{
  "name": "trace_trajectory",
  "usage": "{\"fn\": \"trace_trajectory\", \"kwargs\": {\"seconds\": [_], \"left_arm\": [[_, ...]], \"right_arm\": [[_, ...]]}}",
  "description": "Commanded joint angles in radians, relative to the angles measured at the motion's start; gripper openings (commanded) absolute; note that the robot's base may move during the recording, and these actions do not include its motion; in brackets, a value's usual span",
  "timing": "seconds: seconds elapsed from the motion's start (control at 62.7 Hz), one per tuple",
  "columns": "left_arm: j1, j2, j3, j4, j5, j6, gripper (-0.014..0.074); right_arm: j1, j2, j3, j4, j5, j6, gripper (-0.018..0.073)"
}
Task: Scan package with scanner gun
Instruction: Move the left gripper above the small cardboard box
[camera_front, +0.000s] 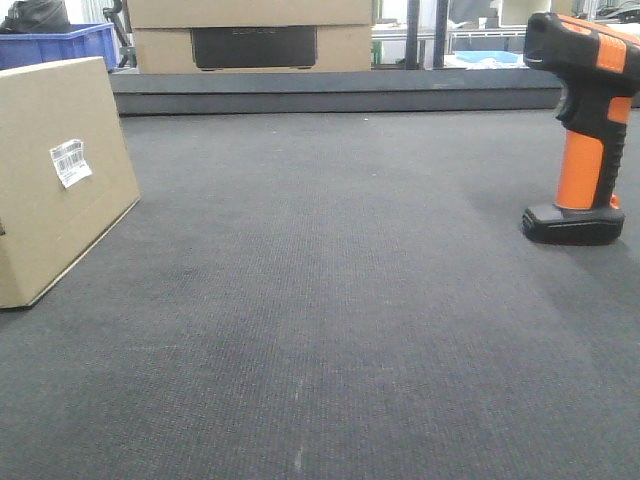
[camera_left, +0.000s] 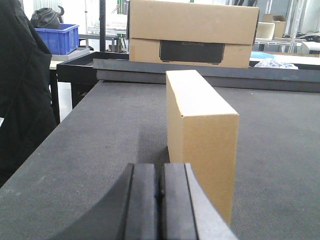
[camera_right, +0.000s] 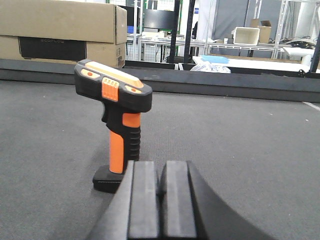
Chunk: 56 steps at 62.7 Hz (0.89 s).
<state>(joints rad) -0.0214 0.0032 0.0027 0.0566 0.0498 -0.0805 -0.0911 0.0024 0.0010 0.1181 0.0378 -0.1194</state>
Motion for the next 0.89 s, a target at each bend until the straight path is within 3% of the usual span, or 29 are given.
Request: {"fn": "trace_trajectory", "kwargs": {"seconds": [0.0,0.303,0.495,0.638,0.75,0.877], "left_arm": [[0.000,-0.003,-0.003,0.002,-0.015,-0.002,-0.0092],[-0.002,-0.003,-0.003,-0.003,-0.090,-0.002,-0.0092],[-0.002,0.039,-0.222,-0.003,0.214,-0.002,-0.0092],[-0.002,0.190,-0.410,-0.003,0.401,-0.002,-0.0092],[-0.002,0.339,-0.571,-0.003,0.615,-0.002,-0.0092],[-0.002,0.449,-0.676,-0.003,0.660,-0.002,-0.0092]], "right_arm": [[-0.005,-0.002,-0.001,-0.007,-0.023,-0.003,-0.0162],[-0.005,-0.002,-0.001,-0.007,-0.023,-0.003,-0.0162],[-0.005,-0.002,-0.001,-0.007,-0.023,-0.003,-0.0162],[-0.005,-0.002,-0.001,-0.007,-0.023,-0.003,-0.0162],[-0.005,-0.002,-0.001,-0.007,-0.023,-0.003,-0.0162],[-0.005,-0.002,-0.001,-0.007,-0.023,-0.003,-0.0162]]}}
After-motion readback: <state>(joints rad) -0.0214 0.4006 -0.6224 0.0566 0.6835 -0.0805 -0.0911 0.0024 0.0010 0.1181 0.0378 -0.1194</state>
